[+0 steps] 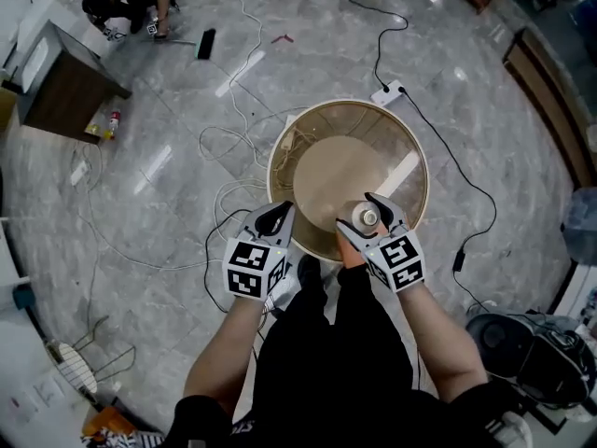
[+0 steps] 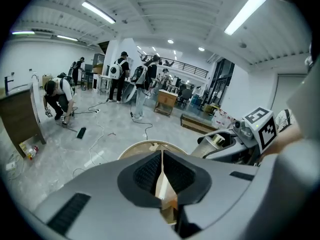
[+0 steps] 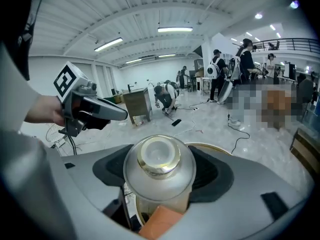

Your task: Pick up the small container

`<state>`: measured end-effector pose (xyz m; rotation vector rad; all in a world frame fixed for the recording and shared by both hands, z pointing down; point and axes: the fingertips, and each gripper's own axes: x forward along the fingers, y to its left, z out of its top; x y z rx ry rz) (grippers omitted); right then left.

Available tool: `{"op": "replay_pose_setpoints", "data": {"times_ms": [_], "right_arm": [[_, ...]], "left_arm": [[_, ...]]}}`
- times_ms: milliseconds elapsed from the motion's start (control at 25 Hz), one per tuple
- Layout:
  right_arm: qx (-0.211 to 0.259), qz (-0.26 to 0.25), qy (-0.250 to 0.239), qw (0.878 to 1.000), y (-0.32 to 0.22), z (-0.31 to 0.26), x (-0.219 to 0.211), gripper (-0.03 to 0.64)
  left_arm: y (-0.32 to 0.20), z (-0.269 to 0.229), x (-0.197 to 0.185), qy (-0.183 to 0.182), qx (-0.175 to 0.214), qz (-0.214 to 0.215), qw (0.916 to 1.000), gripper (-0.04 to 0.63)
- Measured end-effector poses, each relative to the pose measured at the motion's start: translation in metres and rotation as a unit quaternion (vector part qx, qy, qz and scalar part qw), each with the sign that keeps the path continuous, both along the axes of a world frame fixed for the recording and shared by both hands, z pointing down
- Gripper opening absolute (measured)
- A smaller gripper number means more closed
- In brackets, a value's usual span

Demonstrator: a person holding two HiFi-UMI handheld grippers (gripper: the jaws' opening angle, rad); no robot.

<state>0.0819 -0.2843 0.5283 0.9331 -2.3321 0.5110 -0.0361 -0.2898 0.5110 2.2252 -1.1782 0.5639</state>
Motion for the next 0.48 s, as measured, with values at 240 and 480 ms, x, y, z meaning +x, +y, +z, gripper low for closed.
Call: {"op": "replay_pose_setpoints", "data": {"times_ms": [240, 480], "right_arm": [[0.041, 0.018, -0.003, 0.999, 0.023, -0.074, 0.004, 0.345], [0.057, 0.013, -0.021, 0.998, 0.055, -0.134, 0.016, 0.345]], "left_arm": [[0.016, -0.062, 0.015, 0.016, 0.021, 0.030, 0.9992, 0.026], [0.035, -0.123, 0.039, 0.015, 0.052, 0.049, 0.9973, 0.026]]}}
